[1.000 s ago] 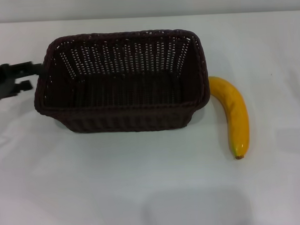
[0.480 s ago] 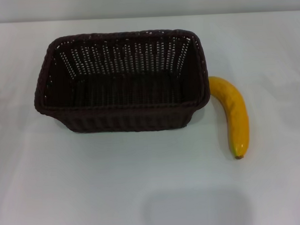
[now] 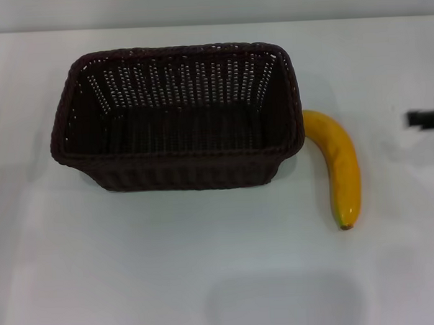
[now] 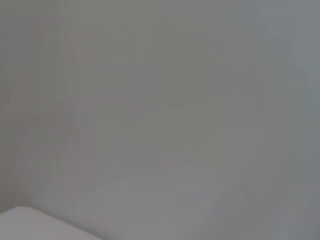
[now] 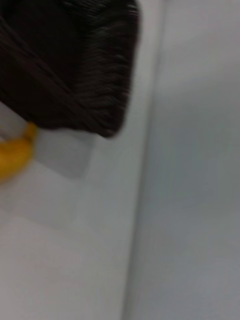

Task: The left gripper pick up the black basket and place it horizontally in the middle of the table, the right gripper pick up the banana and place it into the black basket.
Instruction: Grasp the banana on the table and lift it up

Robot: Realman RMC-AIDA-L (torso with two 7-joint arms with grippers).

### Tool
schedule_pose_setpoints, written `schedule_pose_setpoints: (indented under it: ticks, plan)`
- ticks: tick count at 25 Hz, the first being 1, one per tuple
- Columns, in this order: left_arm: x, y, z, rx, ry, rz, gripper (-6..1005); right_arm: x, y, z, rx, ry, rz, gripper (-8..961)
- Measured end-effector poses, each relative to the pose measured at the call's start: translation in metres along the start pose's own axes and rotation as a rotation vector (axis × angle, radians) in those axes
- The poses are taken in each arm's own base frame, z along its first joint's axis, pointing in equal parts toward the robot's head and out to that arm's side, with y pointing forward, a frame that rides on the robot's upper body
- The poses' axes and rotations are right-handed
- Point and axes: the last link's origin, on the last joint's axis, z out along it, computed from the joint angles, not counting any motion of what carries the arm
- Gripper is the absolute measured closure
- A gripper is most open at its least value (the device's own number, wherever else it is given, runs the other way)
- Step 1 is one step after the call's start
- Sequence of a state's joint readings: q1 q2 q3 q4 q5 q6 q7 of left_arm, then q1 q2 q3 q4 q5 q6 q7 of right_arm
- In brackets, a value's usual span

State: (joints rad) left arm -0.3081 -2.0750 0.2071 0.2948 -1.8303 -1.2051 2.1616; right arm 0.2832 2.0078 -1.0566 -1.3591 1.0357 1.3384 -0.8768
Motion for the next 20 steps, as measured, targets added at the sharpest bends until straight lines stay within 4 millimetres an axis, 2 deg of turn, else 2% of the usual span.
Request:
schedule_pose_setpoints:
  ticks: [1,2,7,9,10,20]
  plan:
    - [0.0,0.001,0.001,-0.003,0.0,0.005,278,-0.003,0.015,0.014,-0.017,0.05,-0.025,88]
    - [0.0,0.002,0.003,-0.006,0.001,0.007,278,-0.003,0.015,0.014,-0.017,0.05,-0.025,89]
    - [0.002,0.006,0.01,-0.02,0.009,0.009,278,-0.005,0.038,0.039,0.0,0.128,-0.065,91]
    - [0.003,0.008,0.012,-0.025,0.01,0.011,277,-0.006,0.04,0.041,0.003,0.132,-0.066,92]
    - [0.003,0.008,0.013,-0.027,0.007,0.013,277,-0.009,0.05,0.048,0.014,0.144,-0.08,93]
    - [0.0,0.011,0.019,-0.029,-0.011,0.02,281,-0.011,0.071,0.074,0.094,0.183,-0.132,105]
